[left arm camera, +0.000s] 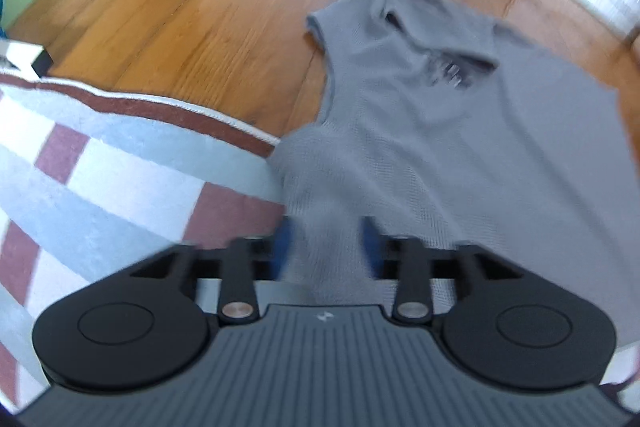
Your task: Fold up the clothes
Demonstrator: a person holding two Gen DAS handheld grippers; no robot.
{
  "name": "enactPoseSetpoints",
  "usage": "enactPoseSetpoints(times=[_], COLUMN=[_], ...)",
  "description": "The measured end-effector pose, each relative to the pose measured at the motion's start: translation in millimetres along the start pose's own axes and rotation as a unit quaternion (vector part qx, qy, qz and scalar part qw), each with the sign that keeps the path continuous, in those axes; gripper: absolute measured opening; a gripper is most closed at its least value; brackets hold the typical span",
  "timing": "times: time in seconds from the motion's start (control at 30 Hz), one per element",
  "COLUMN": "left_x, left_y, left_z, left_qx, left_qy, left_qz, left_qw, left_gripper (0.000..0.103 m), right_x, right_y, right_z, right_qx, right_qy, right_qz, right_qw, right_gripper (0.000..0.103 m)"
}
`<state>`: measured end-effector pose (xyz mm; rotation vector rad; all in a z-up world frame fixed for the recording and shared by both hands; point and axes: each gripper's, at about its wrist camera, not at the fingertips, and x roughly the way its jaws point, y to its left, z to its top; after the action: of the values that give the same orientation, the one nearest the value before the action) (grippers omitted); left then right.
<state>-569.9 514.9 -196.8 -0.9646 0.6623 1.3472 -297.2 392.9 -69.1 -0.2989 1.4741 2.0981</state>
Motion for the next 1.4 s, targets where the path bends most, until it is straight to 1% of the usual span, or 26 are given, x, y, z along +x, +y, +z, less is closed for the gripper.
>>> enactPoseSetpoints(times=[0.03, 0.07, 0.1, 0.17, 0.23, 0.27, 0.33, 0.43, 0.5, 0.57, 0.6, 0.63, 0.67, 0.7, 0.73, 0.83, 0.97, 1.07, 1.17, 1.2, 1.23, 1.27, 1.3, 1.33, 1.37, 1.4], left_x=[-8.0, -15.9, -22.7, -35.9, -38.7, -38.9, -36.0, -33.4, -31.3, -24.3, -17.7, -11.0, -4.7, 1.7, 8.1, 27.2, 52.7, 71.5, 81.7, 77.5, 73.3, 69.4, 65.8, 65.7, 66.5, 66.5], left_y=[2.6, 4.8, 3.0, -1.2, -16.3, -24.2, -38.7, -64.7, -84.9, -101.8, -108.6, -115.3, -119.7, -124.2, -128.7, -142.1, -160.0, -173.2, -177.6, -174.3, -170.9, -166.0, -161.3, -156.9, -149.3, -143.0], left_z=[0.4, 0.8, 0.9, 1.1, 1.5, 2.0, 5.6, 9.5, 10.0, 8.9, 6.8, 4.8, 3.5, 2.2, 0.8, -3.1, -8.5, -13.1, -36.5, -37.6, -38.2, -33.1, -27.7, -18.5, -9.3, -2.1], left_qx=[-0.004, -0.008, 0.0, 0.016, 0.037, 0.046, 0.061, 0.094, 0.127, 0.158, 0.171, 0.185, 0.204, 0.222, 0.241, 0.296, 0.367, 0.419, 0.465, 0.466, 0.466, 0.455, 0.443, 0.422, 0.397, 0.376], left_qy=[-0.004, -0.007, -0.013, -0.023, -0.024, -0.023, -0.02, -0.022, -0.032, -0.032, -0.02, -0.009, -0.004, 0.001, 0.006, 0.021, 0.04, 0.056, 0.091, 0.073, 0.055, 0.041, 0.027, 0.024, 0.023, 0.017], left_qz=[-0.024, -0.046, -0.057, -0.077, -0.077, -0.08, -0.111, -0.152, -0.158, -0.167, -0.165, -0.162, -0.155, -0.149, -0.142, -0.121, -0.093, -0.071, -0.061, -0.058, -0.056, -0.057, -0.058, -0.055, -0.052, -0.053], left_qw=[0.9997, 0.9989, 0.9983, 0.9966, 0.996, 0.9955, 0.9917, 0.9837, 0.9788, 0.9728, 0.9711, 0.9692, 0.9666, 0.9635, 0.9601, 0.9473, 0.9247, 0.9035, 0.8782, 0.8797, 0.8814, 0.8876, 0.894, 0.9046, 0.916, 0.9251], left_gripper=[0.05, 0.051, 0.053, 0.061, 0.063, 0.063, 0.063, 0.063, 0.064, 0.072, 0.072, 0.072, 0.072, 0.072, 0.072, 0.073, 0.083, 0.091, 0.103, 0.102, 0.091, 0.065, 0.047, 0.015, 0.008, 0.008], right_x=[2.7, 10.7, 22.6, 45.4, 52.8, 46.1, 22.1, -18.3, -35.7, -41.0, -39.9, -38.2, -37.7, -39.9, -45.7, -63.7, -63.5, -43.5, -14.6, -5.3, 3.9, 13.0, 20.7, 27.1, 33.0, 36.3], right_y=[3.1, 3.3, 3.0, 2.6, 6.1, 5.3, 2.9, -0.4, -9.4, -26.7, -38.0, -49.8, -60.4, -69.3, -76.5, -90.5, -107.8, -107.3, -96.5, -91.0, -85.5, -80.2, -76.6, -75.4, -74.2, -73.2], right_z=[-0.2, -0.6, -3.8, -10.1, -15.7, -12.2, 2.2, 35.9, 61.6, 83.2, 89.9, 93.3, 93.5, 92.0, 87.1, 65.7, 39.9, 26.2, 21.4, 19.2, 17.1, 15.0, 13.5, 14.9, 16.9, 21.3], right_qx=[-0.014, -0.025, -0.041, -0.073, -0.117, -0.112, -0.093, -0.063, -0.042, -0.05, -0.054, -0.056, -0.05, -0.025, -0.013, 0.032, 0.072, 0.071, 0.017, -0.007, -0.031, -0.054, -0.072, -0.085, -0.099, -0.115], right_qy=[0.002, 0.01, 0.029, 0.062, 0.057, 0.038, -0.016, -0.106, -0.147, -0.163, -0.161, -0.162, -0.165, -0.178, -0.171, -0.175, -0.157, -0.125, -0.084, -0.067, -0.051, -0.036, -0.026, -0.016, -0.007, -0.001], right_qz=[-0.002, -0.025, -0.076, -0.174, -0.235, -0.238, -0.234, -0.242, -0.294, -0.362, -0.407, -0.459, -0.504, -0.536, -0.529, -0.466, -0.401, -0.349, -0.341, -0.342, -0.343, -0.344, -0.346, -0.345, -0.346, -0.35], right_qw=[1.0, 0.999, 0.996, 0.98, 0.963, 0.964, 0.968, 0.962, 0.944, 0.917, 0.897, 0.872, 0.847, 0.825, 0.831, 0.867, 0.9, 0.926, 0.936, 0.937, 0.938, 0.937, 0.935, 0.934, 0.933, 0.93], right_gripper=[0.007, 0.007, 0.007, 0.007, 0.007, 0.007, 0.007, 0.007, 0.007, 0.012, 0.014, 0.025, 0.03, 0.03, 0.03, 0.043, 0.044, 0.045, 0.045, 0.045, 0.045, 0.046, 0.046, 0.047, 0.047, 0.047])
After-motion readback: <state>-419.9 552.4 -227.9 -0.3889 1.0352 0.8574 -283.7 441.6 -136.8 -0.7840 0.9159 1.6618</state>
